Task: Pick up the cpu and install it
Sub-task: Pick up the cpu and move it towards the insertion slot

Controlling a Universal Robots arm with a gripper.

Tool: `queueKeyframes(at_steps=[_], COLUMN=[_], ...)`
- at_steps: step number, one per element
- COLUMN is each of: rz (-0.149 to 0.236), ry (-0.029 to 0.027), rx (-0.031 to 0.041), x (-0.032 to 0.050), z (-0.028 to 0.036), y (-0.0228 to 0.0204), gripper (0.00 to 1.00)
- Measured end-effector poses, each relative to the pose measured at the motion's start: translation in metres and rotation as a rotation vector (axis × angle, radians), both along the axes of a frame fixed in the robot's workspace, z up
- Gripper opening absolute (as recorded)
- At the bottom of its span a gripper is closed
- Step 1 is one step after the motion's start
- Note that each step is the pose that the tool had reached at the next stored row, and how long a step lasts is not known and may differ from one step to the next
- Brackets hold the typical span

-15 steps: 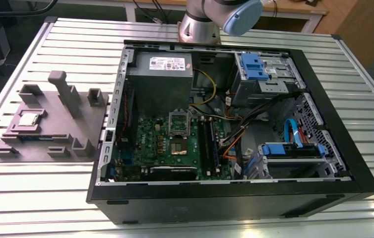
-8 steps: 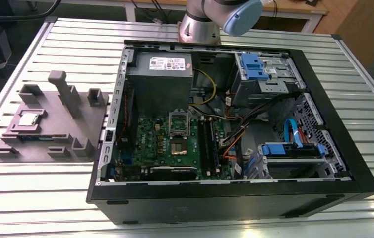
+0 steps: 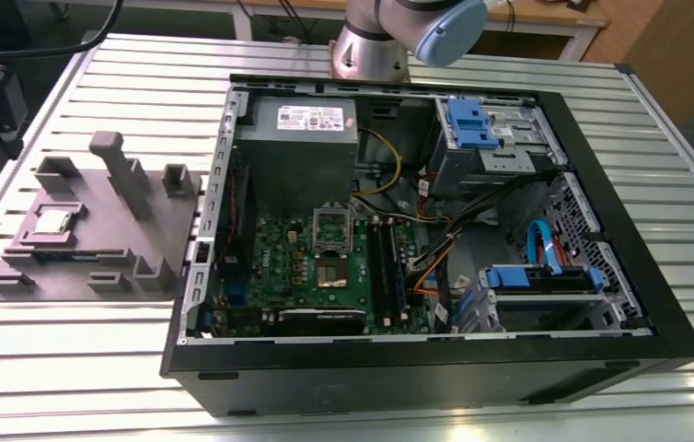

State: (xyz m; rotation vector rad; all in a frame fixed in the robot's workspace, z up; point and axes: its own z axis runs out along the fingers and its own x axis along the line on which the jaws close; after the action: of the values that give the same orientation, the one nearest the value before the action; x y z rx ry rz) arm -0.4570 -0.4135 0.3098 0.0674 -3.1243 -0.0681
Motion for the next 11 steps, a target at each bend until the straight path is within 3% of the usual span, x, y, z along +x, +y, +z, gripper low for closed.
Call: queueKeyframes(at_steps=[3, 11], rz=[0.027, 0.028], ry=[0.0001, 0.0007], rx=[-0.0001, 0.0], x=[0.0001, 0.0001], z=[-0.0022, -0.0039], y=[-0.0001, -0.0001], gripper=[0.59, 0.59])
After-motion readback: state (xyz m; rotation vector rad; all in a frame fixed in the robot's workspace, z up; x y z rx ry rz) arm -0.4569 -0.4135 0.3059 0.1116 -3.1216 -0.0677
